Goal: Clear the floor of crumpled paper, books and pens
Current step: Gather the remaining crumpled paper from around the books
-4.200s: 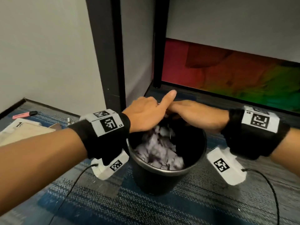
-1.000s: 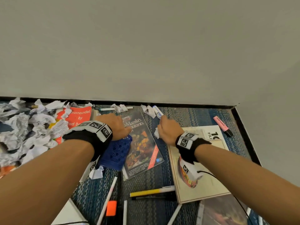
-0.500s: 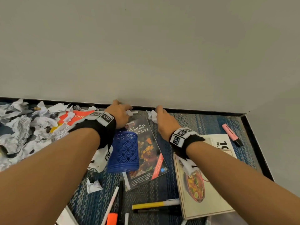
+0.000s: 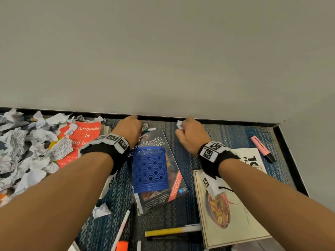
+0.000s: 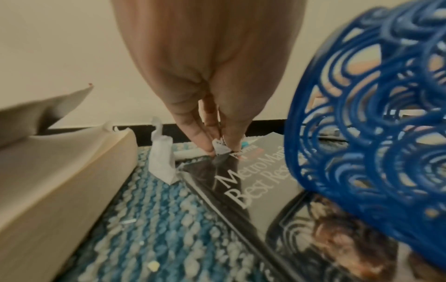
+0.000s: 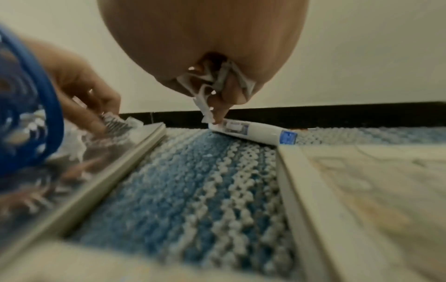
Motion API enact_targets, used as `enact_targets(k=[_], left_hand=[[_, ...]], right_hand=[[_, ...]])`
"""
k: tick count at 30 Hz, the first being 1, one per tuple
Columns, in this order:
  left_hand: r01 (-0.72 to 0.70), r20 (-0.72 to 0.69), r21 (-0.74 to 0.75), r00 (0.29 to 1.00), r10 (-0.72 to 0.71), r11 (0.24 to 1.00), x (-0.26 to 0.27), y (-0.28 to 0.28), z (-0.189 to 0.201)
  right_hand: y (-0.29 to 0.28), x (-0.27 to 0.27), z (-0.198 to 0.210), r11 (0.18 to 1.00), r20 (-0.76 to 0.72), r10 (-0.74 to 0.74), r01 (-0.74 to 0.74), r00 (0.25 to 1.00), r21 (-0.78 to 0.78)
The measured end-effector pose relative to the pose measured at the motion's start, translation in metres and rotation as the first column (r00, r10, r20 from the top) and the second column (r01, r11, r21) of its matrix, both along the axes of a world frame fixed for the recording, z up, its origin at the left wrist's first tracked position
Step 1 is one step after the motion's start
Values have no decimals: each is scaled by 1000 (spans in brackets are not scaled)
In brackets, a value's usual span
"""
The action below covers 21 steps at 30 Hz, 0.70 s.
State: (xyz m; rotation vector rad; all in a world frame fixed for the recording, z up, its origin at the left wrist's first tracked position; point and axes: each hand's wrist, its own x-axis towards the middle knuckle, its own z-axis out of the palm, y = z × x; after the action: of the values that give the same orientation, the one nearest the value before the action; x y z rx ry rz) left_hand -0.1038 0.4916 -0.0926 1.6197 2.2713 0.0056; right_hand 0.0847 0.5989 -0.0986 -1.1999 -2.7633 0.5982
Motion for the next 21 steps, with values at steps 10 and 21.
enact_targets(k=[10,21], left_hand=[[-200,198,136,965,171,970,-4,-13,20],[-58,-34,12,998,59,998,-31,-59,49]], right_hand=[[4,-18,24,836,-205,-379,239,902,-493],[-47,-67,70,946,295,271,-310,916,92]])
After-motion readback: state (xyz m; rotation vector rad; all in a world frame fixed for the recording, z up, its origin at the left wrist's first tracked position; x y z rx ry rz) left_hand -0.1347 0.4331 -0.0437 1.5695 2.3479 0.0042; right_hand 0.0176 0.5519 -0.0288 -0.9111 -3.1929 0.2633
